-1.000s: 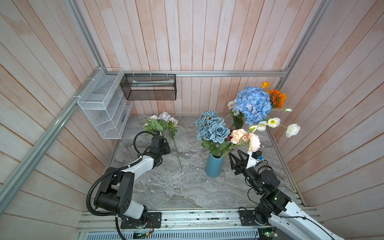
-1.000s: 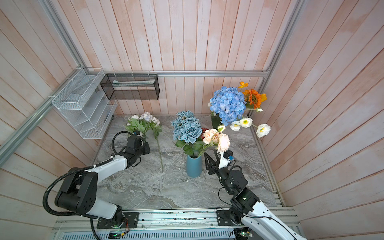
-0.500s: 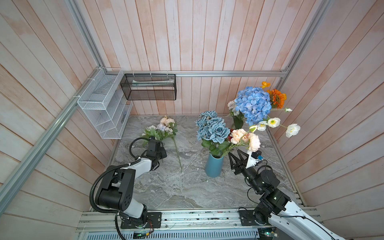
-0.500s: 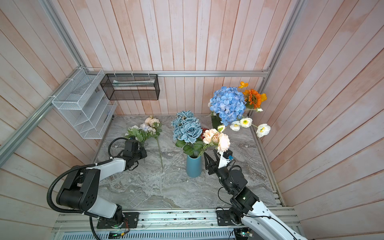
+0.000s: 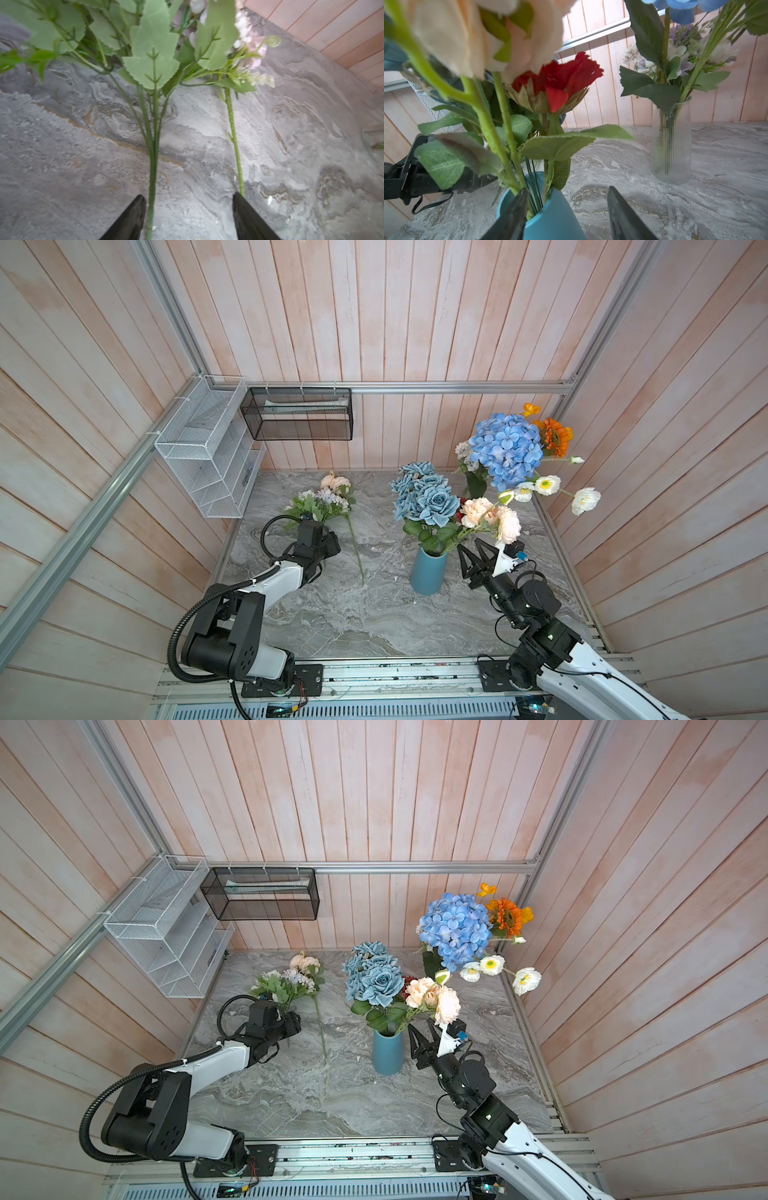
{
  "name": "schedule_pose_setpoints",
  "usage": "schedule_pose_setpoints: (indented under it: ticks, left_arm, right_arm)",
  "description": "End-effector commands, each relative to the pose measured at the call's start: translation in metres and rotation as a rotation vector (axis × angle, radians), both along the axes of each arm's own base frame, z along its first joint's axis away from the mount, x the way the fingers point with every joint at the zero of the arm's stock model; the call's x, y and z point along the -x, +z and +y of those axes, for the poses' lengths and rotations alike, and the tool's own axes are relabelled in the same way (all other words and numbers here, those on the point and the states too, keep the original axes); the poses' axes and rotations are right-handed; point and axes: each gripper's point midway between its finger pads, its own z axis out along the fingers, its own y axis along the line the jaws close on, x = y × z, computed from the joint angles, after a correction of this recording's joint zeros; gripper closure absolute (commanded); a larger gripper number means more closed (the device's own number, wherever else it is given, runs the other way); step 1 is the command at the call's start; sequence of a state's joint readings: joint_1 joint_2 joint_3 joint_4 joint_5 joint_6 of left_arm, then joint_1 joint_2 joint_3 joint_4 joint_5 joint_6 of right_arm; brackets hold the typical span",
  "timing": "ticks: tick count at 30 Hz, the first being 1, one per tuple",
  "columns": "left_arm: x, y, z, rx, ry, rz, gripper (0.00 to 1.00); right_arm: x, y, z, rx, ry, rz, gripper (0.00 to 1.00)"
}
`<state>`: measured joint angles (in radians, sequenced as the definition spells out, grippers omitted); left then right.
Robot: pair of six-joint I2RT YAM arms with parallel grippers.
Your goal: Arrange the flowers into the vase
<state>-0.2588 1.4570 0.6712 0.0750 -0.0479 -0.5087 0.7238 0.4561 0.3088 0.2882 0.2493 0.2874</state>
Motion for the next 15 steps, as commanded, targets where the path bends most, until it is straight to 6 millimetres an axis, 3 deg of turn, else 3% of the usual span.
schedule_pose_setpoints:
  ticks: [1, 10, 15]
  left_arm:
    - [-0.018, 0.015, -0.019, 0.005, -0.050, -0.040, 0.32]
    - [-0.054, -0.028, -0.055, -0.031, -0.110, 0.047, 0.34]
    - [-0.070, -0.041, -0.066, -0.054, -0.123, 0.057, 0.34]
  right_arm:
    - [0.002, 0.019, -0.002, -0.032, -0.004, -0.049, 0.40]
    - [0.004, 0.024, -0.004, -0.038, -0.009, -0.061, 0.40]
    - [0.005, 0.026, -0.008, -0.040, -0.019, -0.070, 0.40]
